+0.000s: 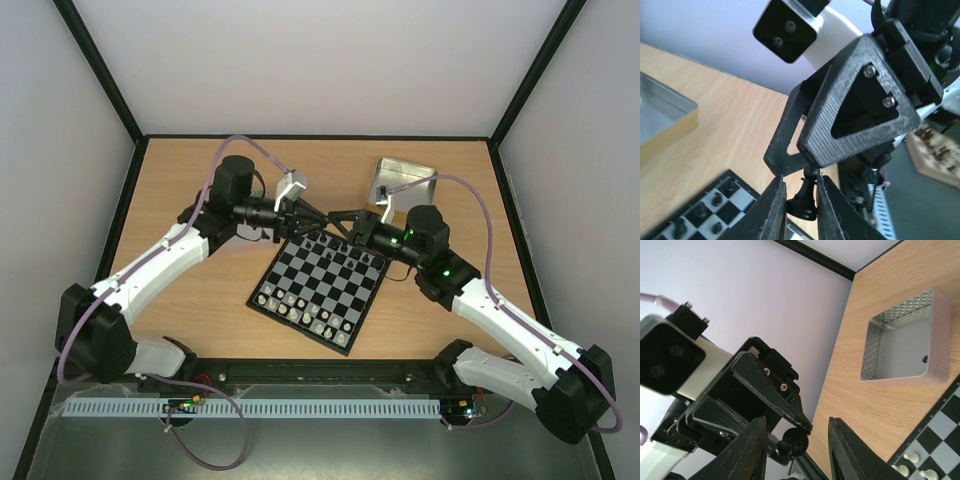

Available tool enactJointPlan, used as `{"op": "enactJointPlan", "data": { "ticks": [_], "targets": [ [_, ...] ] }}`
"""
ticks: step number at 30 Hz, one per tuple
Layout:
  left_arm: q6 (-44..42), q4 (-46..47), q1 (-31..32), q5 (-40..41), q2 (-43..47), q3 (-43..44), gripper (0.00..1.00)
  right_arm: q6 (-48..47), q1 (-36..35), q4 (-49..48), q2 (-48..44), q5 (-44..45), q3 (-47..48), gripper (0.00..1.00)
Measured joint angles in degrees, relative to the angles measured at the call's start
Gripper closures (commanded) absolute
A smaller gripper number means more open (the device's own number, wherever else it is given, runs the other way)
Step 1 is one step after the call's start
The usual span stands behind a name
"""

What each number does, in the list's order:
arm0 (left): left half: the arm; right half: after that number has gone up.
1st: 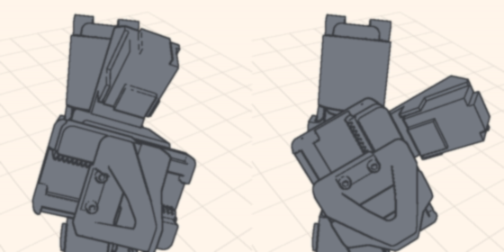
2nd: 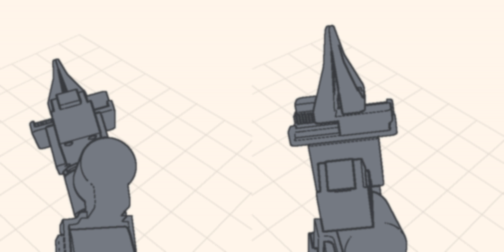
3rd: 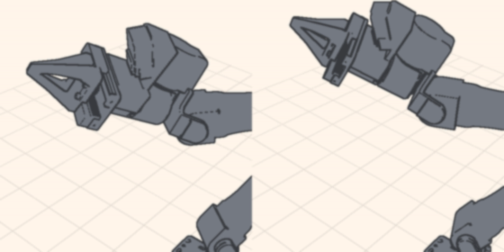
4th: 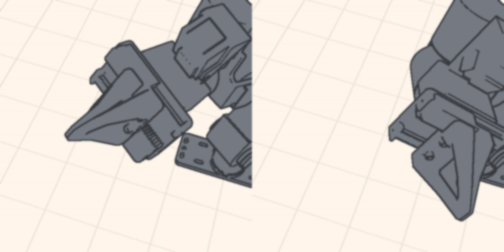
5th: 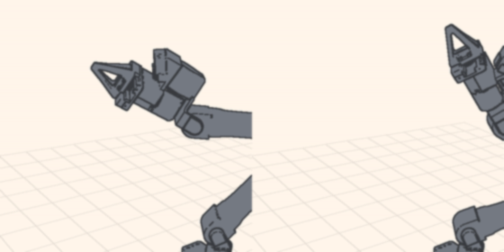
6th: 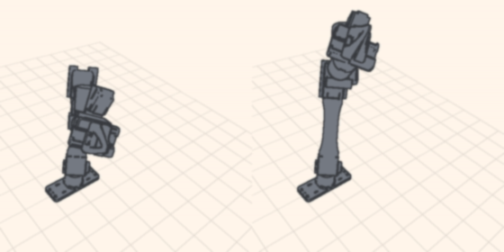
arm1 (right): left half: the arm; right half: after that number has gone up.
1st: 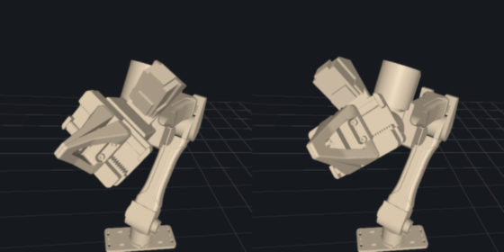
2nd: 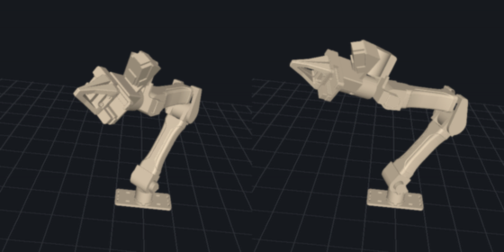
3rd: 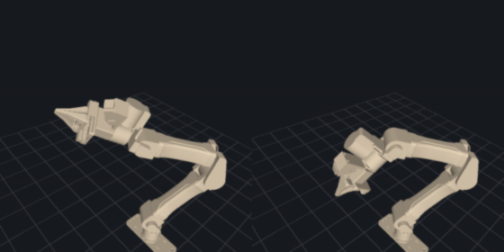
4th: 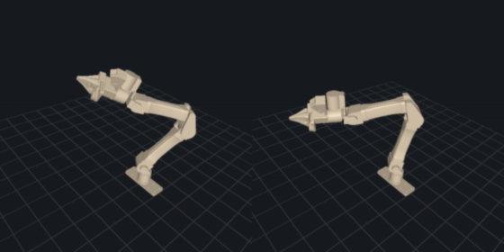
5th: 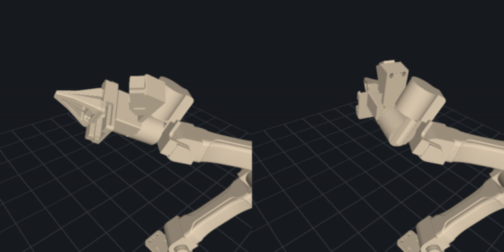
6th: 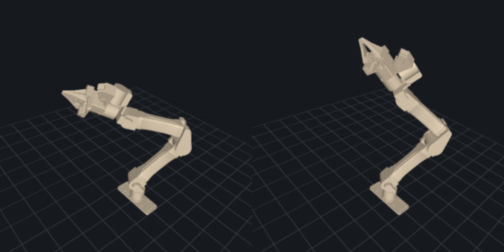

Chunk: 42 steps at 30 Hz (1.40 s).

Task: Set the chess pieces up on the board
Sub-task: Place the chess piece on the chessboard.

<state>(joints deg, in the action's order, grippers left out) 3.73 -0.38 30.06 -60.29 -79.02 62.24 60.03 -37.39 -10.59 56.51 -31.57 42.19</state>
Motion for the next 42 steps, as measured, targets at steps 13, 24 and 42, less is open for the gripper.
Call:
{"op": "enactJointPlan", "data": {
  "ticks": [13,24,42],
  "targets": [
    [-22.8,-5.3,0.5,4.3,3.5,1.5,0.84,0.9,0.0,0.5,1.2,-2.0,4.0,0.66],
    [-27.0,-5.4,0.6,4.5,3.0,2.0,0.84,-0.2,0.1,2.5,3.1,-4.6,4.3,0.78],
    [-26.5,-5.0,1.2,9.0,2.6,2.5,0.48,1.1,0.6,3.1,3.7,-4.8,5.6,0.98]
  ]
}}
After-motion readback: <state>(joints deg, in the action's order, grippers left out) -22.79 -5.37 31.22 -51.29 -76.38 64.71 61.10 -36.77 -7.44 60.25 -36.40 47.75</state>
